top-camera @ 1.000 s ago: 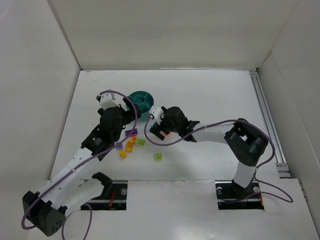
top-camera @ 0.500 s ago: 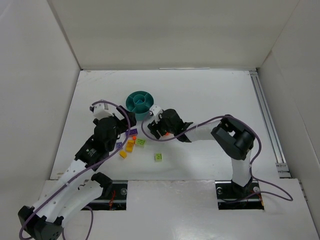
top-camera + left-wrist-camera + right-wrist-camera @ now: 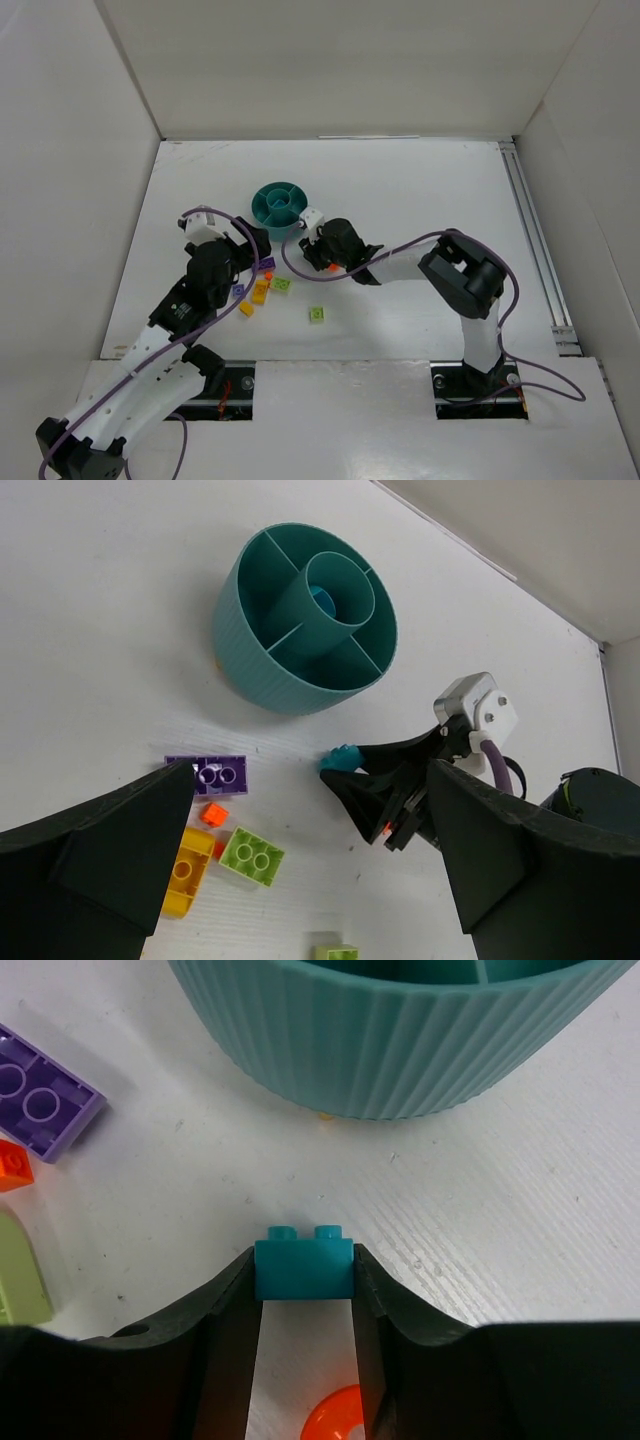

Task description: Sort the legos into containers by color

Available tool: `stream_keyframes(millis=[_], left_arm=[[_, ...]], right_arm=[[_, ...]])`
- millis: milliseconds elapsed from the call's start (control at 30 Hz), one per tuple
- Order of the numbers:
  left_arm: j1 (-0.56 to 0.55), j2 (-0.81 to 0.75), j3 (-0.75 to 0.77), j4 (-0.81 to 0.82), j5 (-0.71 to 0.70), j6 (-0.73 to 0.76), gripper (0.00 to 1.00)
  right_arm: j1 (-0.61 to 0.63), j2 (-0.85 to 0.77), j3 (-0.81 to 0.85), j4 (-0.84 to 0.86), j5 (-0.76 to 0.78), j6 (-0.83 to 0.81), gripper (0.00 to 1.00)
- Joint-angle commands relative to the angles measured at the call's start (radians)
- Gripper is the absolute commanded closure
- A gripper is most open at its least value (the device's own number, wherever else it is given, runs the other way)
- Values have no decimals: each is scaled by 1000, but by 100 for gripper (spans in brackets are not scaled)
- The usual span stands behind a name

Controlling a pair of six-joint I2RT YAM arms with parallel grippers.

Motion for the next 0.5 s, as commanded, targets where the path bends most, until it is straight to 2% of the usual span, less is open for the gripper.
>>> stream_keyframes(millis=[0,267,467], left_arm=[[-5,-12,-13,28,-18,0,0],[-5,-21,-23,18,-18,-9,0],[-5,-3,-23,-4,-41,-31,0]], right_arm=[[17,-70,10,58,1,-10,70],[28,-204,37,58,-94,-118,71],[28,-143,224,-20,-134,-188,71]])
